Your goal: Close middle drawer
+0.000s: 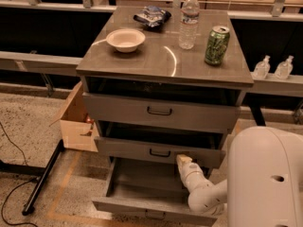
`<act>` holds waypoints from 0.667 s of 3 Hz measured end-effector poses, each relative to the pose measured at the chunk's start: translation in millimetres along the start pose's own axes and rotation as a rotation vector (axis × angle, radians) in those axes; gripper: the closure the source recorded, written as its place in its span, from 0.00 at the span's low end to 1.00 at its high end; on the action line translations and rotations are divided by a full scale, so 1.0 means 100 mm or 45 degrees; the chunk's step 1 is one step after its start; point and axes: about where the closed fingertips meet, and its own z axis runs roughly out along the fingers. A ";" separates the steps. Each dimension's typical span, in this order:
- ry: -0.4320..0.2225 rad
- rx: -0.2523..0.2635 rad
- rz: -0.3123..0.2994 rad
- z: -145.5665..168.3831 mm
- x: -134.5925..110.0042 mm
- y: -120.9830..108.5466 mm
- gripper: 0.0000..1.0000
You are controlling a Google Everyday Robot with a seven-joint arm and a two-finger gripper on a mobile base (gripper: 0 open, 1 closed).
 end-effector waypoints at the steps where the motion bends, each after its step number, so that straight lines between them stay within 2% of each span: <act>1: -0.023 0.049 -0.059 0.23 -0.06 -0.14 1.00; 2: -0.024 0.049 -0.059 0.23 -0.07 -0.14 1.00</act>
Offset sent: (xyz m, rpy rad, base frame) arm 0.0351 0.0132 0.0061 -0.0465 -0.0693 0.0417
